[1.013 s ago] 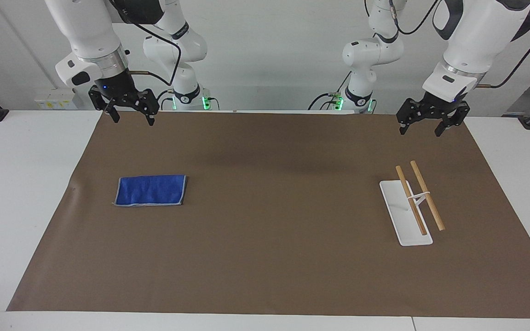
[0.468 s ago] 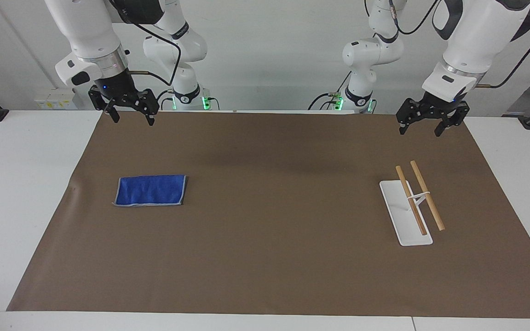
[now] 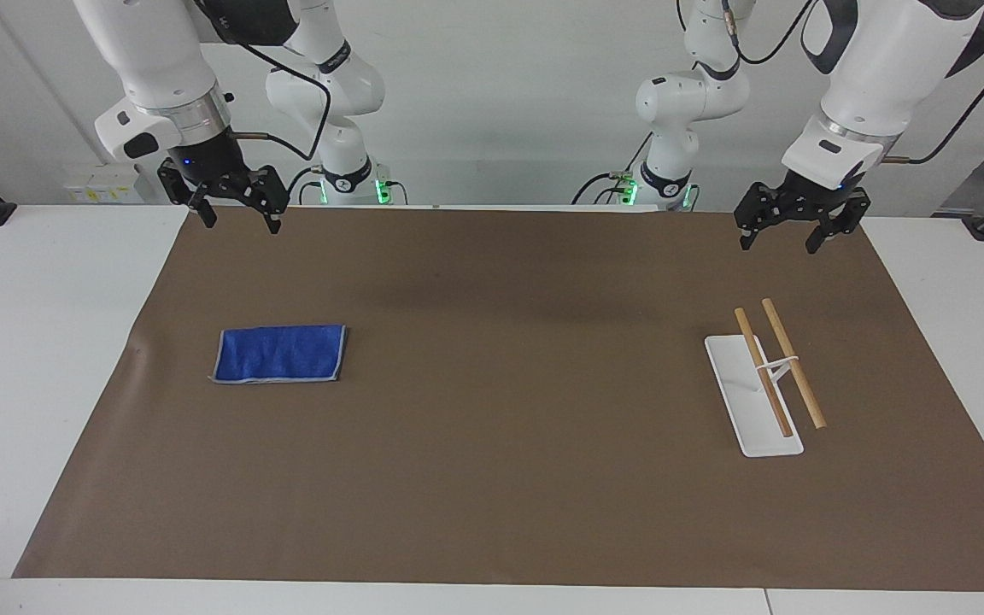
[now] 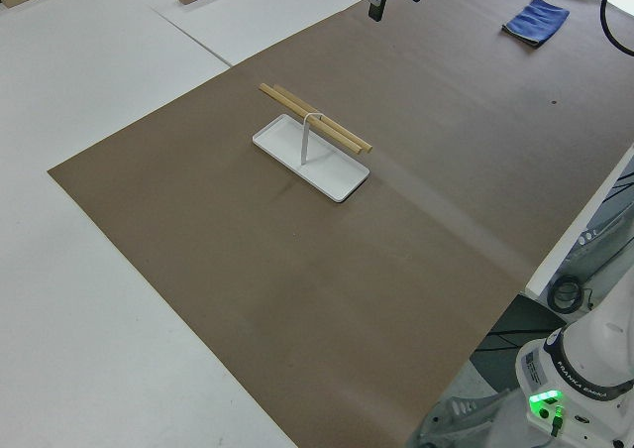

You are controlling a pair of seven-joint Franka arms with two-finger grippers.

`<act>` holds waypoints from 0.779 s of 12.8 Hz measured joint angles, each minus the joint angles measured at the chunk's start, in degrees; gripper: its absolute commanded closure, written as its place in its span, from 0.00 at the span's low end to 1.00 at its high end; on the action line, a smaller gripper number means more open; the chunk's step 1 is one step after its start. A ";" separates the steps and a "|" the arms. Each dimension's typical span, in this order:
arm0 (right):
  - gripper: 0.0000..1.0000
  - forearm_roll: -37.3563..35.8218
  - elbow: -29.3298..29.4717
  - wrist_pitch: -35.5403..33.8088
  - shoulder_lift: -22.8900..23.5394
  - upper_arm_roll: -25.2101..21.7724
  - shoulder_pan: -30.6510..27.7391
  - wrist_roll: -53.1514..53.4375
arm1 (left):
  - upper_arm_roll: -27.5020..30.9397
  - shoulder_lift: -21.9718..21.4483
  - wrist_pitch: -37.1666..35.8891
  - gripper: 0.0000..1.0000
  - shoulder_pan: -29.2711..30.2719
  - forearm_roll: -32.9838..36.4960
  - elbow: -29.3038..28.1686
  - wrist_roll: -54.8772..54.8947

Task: Right arm passes towel to left arm to hang
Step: 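Lower the right gripper onto the blue towel and grasp it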

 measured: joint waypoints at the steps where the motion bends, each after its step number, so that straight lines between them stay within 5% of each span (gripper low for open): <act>1: 0.00 0.00 -0.01 0.24 0.00 0.00 -0.08 0.00 | 0.00 0.00 0.00 0.00 0.00 0.00 0.00 0.00; 5: 0.00 0.00 -2.57 4.17 -0.42 -0.02 -1.25 -0.34 | -0.01 0.00 0.00 0.00 0.00 0.00 0.00 0.00; 10: 0.00 0.00 -13.47 13.12 -2.85 -0.07 -2.51 -3.60 | -0.01 0.00 0.00 0.00 -0.01 0.00 0.00 0.00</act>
